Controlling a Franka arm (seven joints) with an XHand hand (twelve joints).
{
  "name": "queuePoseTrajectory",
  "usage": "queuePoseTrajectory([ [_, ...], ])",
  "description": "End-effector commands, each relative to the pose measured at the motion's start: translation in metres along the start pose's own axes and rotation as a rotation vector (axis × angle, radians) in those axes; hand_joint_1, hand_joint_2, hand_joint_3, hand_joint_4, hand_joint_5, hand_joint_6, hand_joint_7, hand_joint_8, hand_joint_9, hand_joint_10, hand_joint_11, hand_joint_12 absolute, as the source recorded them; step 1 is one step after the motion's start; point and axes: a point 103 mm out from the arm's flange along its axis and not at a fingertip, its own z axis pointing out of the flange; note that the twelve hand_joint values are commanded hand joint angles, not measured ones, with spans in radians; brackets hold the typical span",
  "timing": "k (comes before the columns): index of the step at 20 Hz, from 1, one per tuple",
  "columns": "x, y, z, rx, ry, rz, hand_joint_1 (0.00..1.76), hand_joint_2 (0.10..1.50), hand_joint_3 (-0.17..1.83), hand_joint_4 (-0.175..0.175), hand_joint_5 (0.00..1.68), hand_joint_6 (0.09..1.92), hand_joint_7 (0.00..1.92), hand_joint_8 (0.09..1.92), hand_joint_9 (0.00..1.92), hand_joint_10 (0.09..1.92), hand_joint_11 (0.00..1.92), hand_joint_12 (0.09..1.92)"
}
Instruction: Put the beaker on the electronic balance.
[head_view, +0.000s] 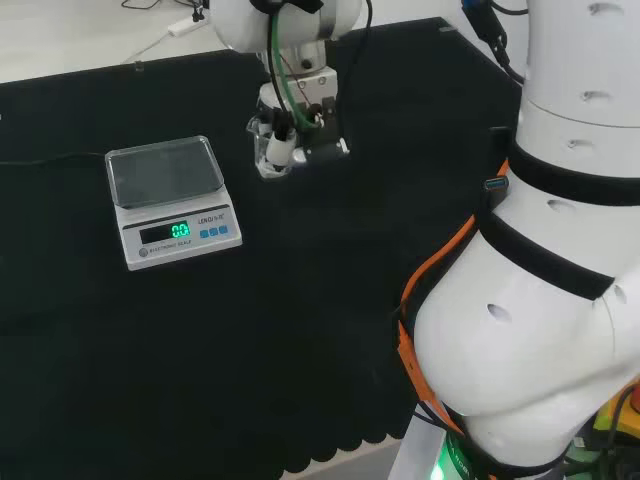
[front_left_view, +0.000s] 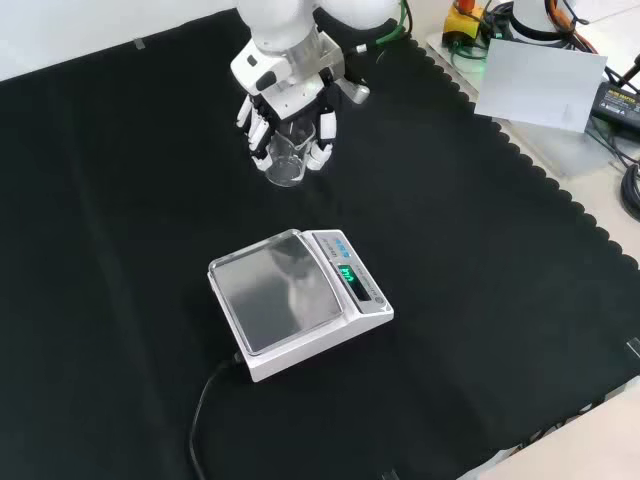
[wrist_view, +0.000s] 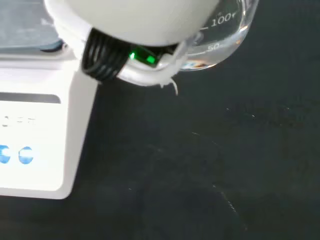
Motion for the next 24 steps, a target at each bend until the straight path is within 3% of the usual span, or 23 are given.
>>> queuePoseTrajectory([
  [1,0.016,0.005,-0.016,-0.016,-0.005,-0.014,1.22,0.52,0.65,-0.076,0.73,0.97,1.06,0.66,1.15,0.50,0.69,1.26],
  [8,0.043,0.024,-0.036,-0.043,-0.007,-0.041,1.22,0.52,0.65,-0.077,0.74,0.97,1.07,0.67,1.16,0.50,0.69,1.25],
  [15,0.073,0.034,-0.039,-0.048,-0.007,-0.048,1.22,0.52,0.66,-0.079,0.74,0.97,1.07,0.68,1.16,0.50,0.70,1.25],
  [24,0.100,0.071,-0.044,-0.041,-0.021,-0.112,1.22,0.52,0.66,-0.081,0.76,0.97,1.07,0.68,1.17,0.50,0.70,1.25],
])
